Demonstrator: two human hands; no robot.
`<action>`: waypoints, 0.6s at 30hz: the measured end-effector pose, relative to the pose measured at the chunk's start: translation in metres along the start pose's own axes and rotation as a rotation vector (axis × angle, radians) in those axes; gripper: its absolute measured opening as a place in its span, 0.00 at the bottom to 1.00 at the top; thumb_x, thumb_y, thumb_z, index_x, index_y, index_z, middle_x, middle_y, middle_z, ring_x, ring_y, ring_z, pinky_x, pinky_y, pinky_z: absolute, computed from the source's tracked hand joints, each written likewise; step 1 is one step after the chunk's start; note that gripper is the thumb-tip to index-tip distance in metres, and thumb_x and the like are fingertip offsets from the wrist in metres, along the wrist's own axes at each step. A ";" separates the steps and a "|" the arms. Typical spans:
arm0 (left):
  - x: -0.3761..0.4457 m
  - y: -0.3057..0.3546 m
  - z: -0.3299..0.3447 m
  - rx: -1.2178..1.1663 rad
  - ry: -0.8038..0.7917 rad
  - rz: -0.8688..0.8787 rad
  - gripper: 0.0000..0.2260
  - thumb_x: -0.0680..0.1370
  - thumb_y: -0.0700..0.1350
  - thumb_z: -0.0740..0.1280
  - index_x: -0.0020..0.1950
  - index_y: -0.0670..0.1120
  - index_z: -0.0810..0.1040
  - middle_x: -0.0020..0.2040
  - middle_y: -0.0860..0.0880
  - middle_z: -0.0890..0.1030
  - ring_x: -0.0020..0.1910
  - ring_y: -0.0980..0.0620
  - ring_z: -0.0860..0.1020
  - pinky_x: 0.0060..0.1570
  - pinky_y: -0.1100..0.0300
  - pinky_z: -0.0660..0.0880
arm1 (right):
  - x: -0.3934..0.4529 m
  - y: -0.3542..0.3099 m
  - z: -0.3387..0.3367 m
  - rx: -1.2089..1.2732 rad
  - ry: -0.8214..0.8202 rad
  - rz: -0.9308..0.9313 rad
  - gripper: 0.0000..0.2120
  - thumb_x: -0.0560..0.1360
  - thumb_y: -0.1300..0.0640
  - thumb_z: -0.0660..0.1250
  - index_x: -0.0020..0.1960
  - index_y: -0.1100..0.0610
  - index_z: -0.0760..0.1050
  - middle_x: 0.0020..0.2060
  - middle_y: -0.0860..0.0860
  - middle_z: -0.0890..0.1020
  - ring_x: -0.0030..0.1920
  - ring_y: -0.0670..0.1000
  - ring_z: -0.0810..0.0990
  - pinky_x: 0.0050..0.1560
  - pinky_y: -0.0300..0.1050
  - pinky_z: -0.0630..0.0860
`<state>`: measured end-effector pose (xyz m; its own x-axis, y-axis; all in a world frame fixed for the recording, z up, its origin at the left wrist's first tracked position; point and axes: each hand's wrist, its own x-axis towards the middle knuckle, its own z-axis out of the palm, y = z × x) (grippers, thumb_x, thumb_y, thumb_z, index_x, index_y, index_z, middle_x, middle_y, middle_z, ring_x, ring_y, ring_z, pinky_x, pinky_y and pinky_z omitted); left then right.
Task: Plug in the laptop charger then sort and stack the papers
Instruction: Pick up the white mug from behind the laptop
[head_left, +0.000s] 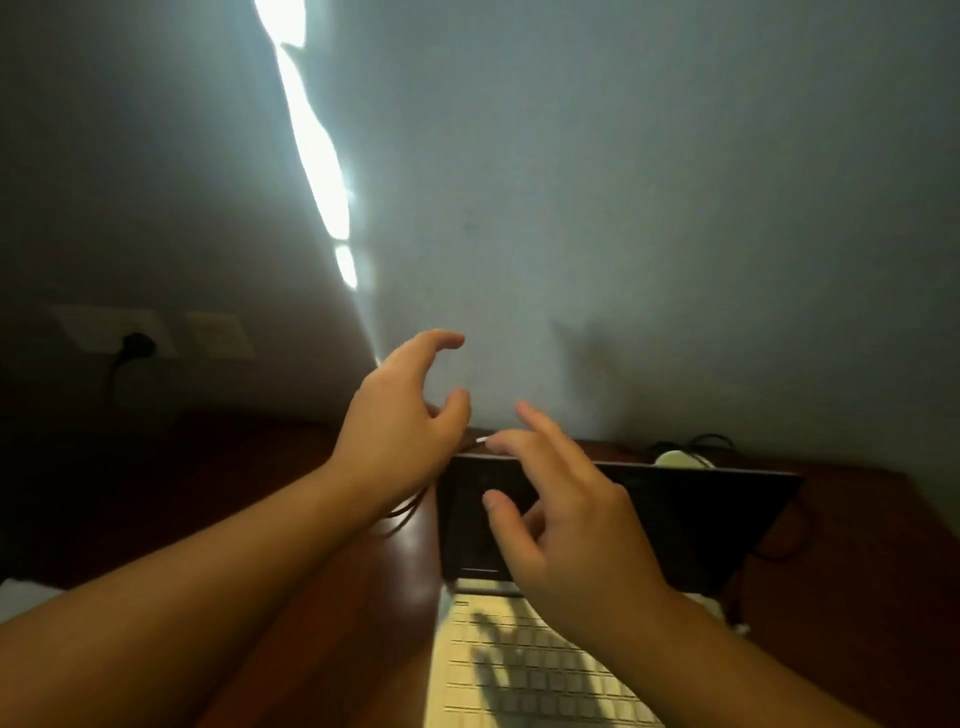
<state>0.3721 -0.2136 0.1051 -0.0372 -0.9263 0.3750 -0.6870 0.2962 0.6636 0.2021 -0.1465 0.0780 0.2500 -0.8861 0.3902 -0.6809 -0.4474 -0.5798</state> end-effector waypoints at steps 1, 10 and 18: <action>0.007 0.018 0.002 0.001 -0.030 0.006 0.21 0.79 0.48 0.67 0.72 0.54 0.70 0.72 0.56 0.72 0.40 0.61 0.81 0.47 0.66 0.77 | 0.003 0.002 -0.019 -0.006 -0.004 0.019 0.16 0.78 0.44 0.62 0.64 0.36 0.64 0.77 0.41 0.60 0.34 0.43 0.79 0.42 0.40 0.81; 0.047 0.162 0.053 0.202 -0.369 0.028 0.24 0.77 0.56 0.66 0.73 0.58 0.68 0.78 0.52 0.64 0.58 0.50 0.79 0.59 0.50 0.76 | 0.017 0.073 -0.193 -0.158 -0.068 0.233 0.29 0.79 0.48 0.65 0.74 0.33 0.56 0.78 0.47 0.60 0.46 0.49 0.79 0.54 0.50 0.80; 0.076 0.174 0.118 0.243 -0.647 -0.165 0.16 0.79 0.51 0.66 0.67 0.52 0.77 0.63 0.49 0.80 0.58 0.50 0.78 0.59 0.56 0.75 | 0.032 0.181 -0.222 -0.105 -0.392 0.520 0.12 0.79 0.55 0.66 0.62 0.47 0.78 0.52 0.45 0.81 0.52 0.47 0.79 0.53 0.42 0.76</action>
<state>0.1640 -0.2602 0.1727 -0.2902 -0.9295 -0.2274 -0.8603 0.1494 0.4874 -0.0655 -0.2292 0.1444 0.0886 -0.9709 -0.2225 -0.8392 0.0476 -0.5417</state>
